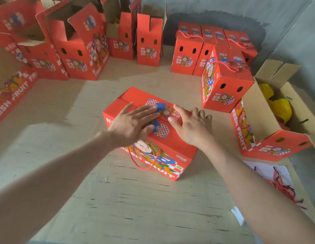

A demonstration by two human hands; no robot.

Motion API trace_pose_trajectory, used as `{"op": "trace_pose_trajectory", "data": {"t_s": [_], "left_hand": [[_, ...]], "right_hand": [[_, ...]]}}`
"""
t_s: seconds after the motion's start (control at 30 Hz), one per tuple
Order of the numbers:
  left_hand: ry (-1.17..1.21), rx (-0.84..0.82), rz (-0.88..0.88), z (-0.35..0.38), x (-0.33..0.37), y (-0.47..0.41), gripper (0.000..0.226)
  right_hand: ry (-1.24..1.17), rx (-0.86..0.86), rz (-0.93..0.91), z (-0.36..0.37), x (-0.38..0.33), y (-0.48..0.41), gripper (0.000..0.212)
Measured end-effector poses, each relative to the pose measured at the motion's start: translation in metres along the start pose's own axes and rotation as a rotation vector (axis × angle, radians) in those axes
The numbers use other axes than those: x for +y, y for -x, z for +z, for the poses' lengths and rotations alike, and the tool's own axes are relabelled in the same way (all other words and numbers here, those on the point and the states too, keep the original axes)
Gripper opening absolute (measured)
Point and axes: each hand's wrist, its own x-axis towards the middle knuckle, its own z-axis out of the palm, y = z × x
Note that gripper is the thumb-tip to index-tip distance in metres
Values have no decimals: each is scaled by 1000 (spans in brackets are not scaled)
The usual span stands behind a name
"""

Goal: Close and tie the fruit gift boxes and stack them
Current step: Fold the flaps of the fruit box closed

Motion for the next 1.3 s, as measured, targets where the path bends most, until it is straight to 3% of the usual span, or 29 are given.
{"op": "trace_pose_trajectory", "data": {"t_s": [0.1,0.23,0.3,0.4,0.47,0.53,0.63,0.73,0.87,0.93,1.0,1.07,1.2,1.3], "left_hand": [[-25,-65,10,1,-26,-18,59],[136,-39,-450,9,-32,-41,47],[417,88,-623,15,-9,-43,55],[959,304,-598,23,37,-20,68],[1176,372,-622,26,55,4,59],[1270,352,-713,32,67,23,60],[1456,265,-849,38,77,34,57],[1507,217,-839,36,72,29,38],[1530,168,-823,26,47,22,44],[1631,95,-929,24,36,19,37],[1800,-14,-987,19,30,16,29],[1831,-14,-974,14,27,10,26],[1651,308,-889,-13,25,-17,12],[1474,430,-742,-42,34,-34,16]], "right_hand": [[20,-21,52,-2,-3,13,65],[-20,-5,10,-2,-17,23,65],[-65,1,9,-2,-24,27,64],[-198,63,72,-3,-21,36,60],[-378,53,149,0,-17,46,63],[-734,-27,274,4,-13,54,71],[-1236,-145,475,8,-10,53,40],[-1433,-213,606,11,-14,54,29],[-1589,-303,726,18,-27,54,51],[-1621,-298,742,17,-29,52,45],[-1632,-232,717,12,-27,47,31],[-1654,-80,647,1,-24,35,31],[-1542,226,318,-41,-31,7,19],[-1327,161,53,-65,-55,-8,23]]}}
